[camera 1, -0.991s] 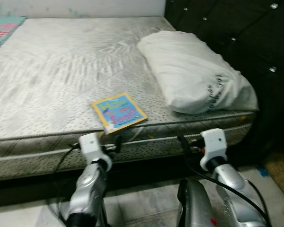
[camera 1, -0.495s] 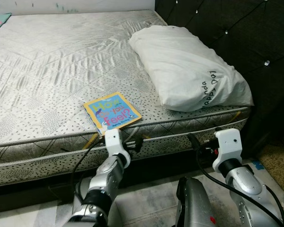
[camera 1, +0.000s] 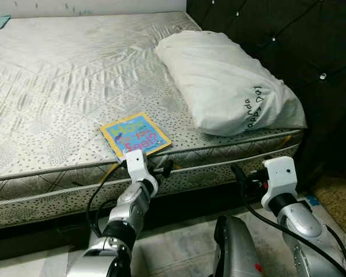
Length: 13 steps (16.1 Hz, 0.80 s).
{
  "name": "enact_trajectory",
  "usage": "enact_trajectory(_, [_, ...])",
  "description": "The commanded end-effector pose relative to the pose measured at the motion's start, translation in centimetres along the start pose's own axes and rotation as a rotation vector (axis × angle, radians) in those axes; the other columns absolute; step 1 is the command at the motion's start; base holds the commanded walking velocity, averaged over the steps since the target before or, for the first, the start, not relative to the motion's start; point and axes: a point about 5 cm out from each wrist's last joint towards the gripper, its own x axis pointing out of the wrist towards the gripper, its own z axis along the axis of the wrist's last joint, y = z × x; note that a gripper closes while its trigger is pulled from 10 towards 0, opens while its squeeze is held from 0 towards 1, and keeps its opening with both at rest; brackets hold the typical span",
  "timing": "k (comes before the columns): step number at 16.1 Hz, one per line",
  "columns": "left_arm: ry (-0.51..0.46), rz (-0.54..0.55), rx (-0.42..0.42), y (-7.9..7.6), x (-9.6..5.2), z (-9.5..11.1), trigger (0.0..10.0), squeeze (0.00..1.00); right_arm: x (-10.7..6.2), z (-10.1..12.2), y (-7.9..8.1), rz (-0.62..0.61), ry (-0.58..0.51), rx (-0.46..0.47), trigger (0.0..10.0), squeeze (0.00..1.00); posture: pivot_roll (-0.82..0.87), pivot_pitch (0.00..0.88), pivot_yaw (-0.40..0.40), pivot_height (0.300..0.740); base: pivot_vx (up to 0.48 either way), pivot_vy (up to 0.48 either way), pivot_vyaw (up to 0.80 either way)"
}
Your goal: Clean up the room
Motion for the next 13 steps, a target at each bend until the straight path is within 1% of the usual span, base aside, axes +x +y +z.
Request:
enact_trajectory(1, [-0.017, -0.010, 0.000, -0.2, 0.3, 0.7, 10.0, 0.00, -0.4, 0.0, -0.2, -0.007, 0.010, -0.004, 10.0, 0.00, -0.26, 0.007, -0.031, 0.472, 0.000, 0.000, 0.00])
enact_trajectory(3, [-0.041, -0.022, 0.005, -0.7, 0.6, 1.7, 10.0, 0.00, -0.3, 0.0, -0.2, -0.008, 0.012, -0.002, 10.0, 0.00, -0.26, 0.003, -0.030, 0.472, 0.000, 0.000, 0.00])
enact_trajectory(7, [-0.053, -0.022, 0.012, -0.9, 0.8, 2.4, 10.0, 0.00, 0.0, 0.0, -0.1, -0.006, 0.011, -0.001, 10.0, 0.00, -0.25, 0.001, -0.031, 0.472, 0.000, 0.000, 0.00])
enact_trajectory(8, [-0.055, -0.019, 0.004, -1.1, 0.7, 2.6, 10.0, 0.00, 0.1, 0.0, -0.2, -0.004, 0.013, -0.001, 10.0, 0.00, -0.24, 0.000, -0.033, 0.472, 0.000, 0.000, 0.00])
enact_trajectory(10, [-0.048, -0.014, 0.005, -1.1, 0.7, 2.4, 10.0, 0.00, 0.1, 0.0, -0.2, -0.004, 0.013, -0.002, 10.0, 0.00, -0.24, 0.000, -0.033, 0.472, 0.000, 0.000, 0.00])
enact_trajectory(13, [-0.038, 0.015, -0.021, -0.8, 0.1, 1.5, 10.0, 0.00, 0.4, 0.0, -0.2, -0.001, 0.014, -0.001, 10.0, 0.00, -0.23, 0.000, -0.035, 0.472, 0.000, 0.000, 0.00])
